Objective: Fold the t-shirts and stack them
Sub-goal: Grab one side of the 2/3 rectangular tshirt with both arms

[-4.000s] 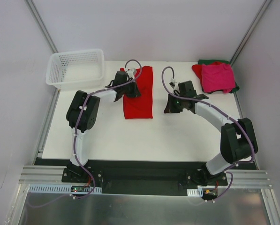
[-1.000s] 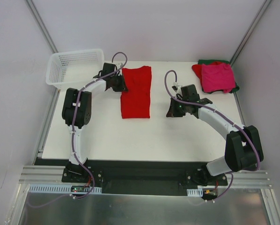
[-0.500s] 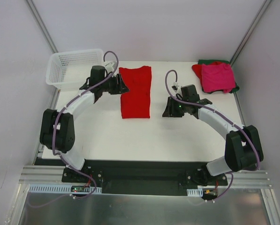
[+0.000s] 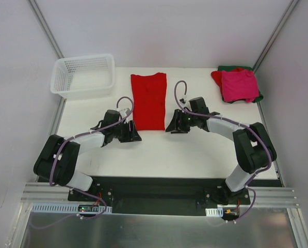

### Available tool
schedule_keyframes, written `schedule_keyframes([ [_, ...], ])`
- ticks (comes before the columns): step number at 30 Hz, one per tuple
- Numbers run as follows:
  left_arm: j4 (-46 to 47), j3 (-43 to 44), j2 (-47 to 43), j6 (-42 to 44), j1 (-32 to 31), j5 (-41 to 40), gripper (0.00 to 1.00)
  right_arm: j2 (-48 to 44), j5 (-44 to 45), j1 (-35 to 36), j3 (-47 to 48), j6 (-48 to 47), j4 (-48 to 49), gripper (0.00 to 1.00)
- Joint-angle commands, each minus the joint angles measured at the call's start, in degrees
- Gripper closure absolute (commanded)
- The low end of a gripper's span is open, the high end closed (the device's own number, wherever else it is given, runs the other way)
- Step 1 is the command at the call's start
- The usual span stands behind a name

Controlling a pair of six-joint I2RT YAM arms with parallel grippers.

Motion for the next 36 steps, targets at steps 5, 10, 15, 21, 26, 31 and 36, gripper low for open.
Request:
schedule_keyframes([
  [5, 5.8, -2.0, -7.2, -1.1, 1.2, -6.5, 0.49, 4.7, -4.4, 2.1, 2.1, 4.4, 7.1, 0.5],
  [10, 5.0, -1.3, -5.7, -0.1, 6.1, -6.8, 0.48, 6.2, -4.1, 2.2, 3.3, 4.6, 7.1, 0.49],
  [15, 4.9, -0.1, -1.3, 0.7, 7.0, -8.0, 0.48, 7.4, -3.3, 2.2, 4.5, 4.2, 6.7, 0.47],
  [21, 8.1, 1.8, 4.9, -0.5, 7.4, -6.0, 0.49, 10.7, -2.4, 2.1, 7.4, 3.5, 6.1, 0.45],
  [26, 9.2, 3.7, 7.2, -0.1, 7.3, -5.0, 0.49, 13.6, -1.9, 1.7, 9.5, 3.1, 5.5, 0.44],
  [31, 9.9, 4.5, 8.0, -0.4, 7.3, -3.5, 0.49, 14.9, -1.5, 0.5, 10.8, 2.6, 4.9, 0.44],
  [36, 11.0, 4.2, 7.9, -1.2, 7.3, -2.1, 0.5, 14.5, -0.1, -0.7, 11.0, 1.0, 3.0, 0.44],
])
